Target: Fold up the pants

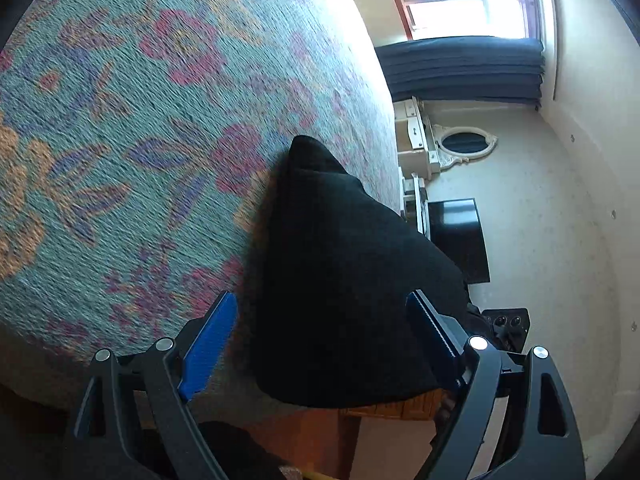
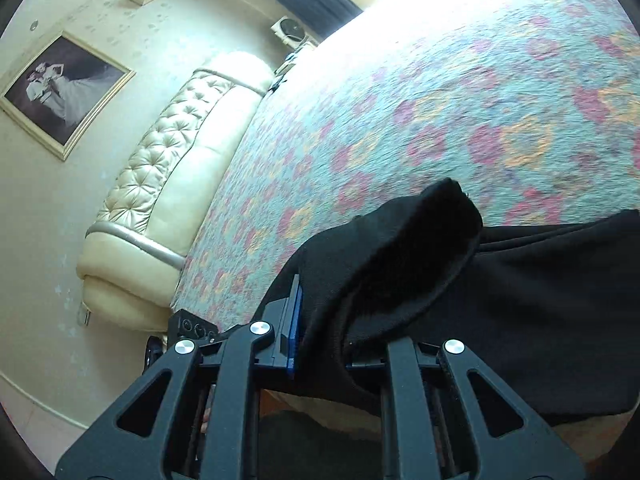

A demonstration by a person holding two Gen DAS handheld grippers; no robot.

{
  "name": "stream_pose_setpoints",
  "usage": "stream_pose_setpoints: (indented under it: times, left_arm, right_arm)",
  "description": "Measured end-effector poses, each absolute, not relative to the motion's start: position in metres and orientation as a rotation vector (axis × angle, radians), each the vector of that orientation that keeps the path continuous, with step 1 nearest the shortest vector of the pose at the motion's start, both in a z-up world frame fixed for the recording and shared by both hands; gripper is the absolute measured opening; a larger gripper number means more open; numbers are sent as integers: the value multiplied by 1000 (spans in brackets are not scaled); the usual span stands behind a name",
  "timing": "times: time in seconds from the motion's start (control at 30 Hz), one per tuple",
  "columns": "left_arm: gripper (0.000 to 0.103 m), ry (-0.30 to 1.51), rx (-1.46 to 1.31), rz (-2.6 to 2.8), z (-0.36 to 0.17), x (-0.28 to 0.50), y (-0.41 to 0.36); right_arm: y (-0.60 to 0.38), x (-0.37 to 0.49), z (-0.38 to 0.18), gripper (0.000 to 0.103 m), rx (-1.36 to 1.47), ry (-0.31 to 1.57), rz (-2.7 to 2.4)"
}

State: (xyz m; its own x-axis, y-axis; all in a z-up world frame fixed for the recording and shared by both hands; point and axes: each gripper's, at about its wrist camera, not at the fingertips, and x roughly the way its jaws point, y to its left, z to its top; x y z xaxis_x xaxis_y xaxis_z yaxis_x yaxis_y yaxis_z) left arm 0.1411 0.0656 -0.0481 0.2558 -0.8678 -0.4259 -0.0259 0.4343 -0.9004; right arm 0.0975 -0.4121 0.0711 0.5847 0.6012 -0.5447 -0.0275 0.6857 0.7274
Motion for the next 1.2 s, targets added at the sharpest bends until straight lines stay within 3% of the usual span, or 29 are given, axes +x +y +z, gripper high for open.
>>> stream_pose_setpoints:
  times: [0.2, 0.33, 0.4, 0.43, 0.47, 0.63, 0.7, 0.77, 0.87, 1.0, 1.03, 1.07, 1.13, 1.17, 1.2]
  left_arm:
    - [85, 1224, -802, -792, -51, 139, 28]
    - [85, 1271, -758, -796, -60, 143, 12]
    - [85, 1296, -769, -781, -67, 144, 14]
    - [85, 1300, -771, -774, -69, 139, 19]
    - [85, 1300, -773, -769, -71, 139, 22]
    - [85, 1298, -770, -772, -74, 134, 32]
    - [85, 1299, -760, -766, -74, 130, 29]
    - [85, 1299, -752, -761, -73, 129, 25]
    - [85, 1302, -748, -762, -68, 131, 19]
    - [85, 1300, -745, -756, -70, 131, 19]
    - [85, 1298, -742, -756, -71, 130, 19]
    - [85, 1296, -737, -757, -70, 131, 16]
    - [85, 1294, -731, -759, -69, 131, 11]
    - [85, 1295, -734, -758, -68, 131, 11]
    - [85, 1298, -740, -757, -68, 131, 11]
  right_arm:
    - [-503, 73, -11, 15, 861, 1050, 305]
    - [-517, 61, -68, 27, 1031, 1127, 321]
    - [-520, 59, -63, 42, 1072, 1075, 355]
    - [-522, 61, -60, 56, 1087, 1049, 379]
    - [-526, 63, -57, 61, 1101, 1032, 395]
    - [-542, 83, -60, 64, 1150, 984, 395]
    - [-541, 91, -65, 58, 1159, 992, 371]
    - [-538, 96, -53, 22, 1056, 971, 334]
    - [-524, 104, -16, 15, 822, 874, 329]
    - [-525, 117, -8, 14, 582, 864, 184]
    - [-527, 121, -18, 17, 566, 911, 161]
    - [-535, 123, -35, 27, 632, 963, 160]
    - [-556, 118, -64, 39, 906, 1003, 228]
    - [-567, 108, -71, 54, 1015, 977, 257]
    - [-574, 101, -71, 62, 1083, 953, 273]
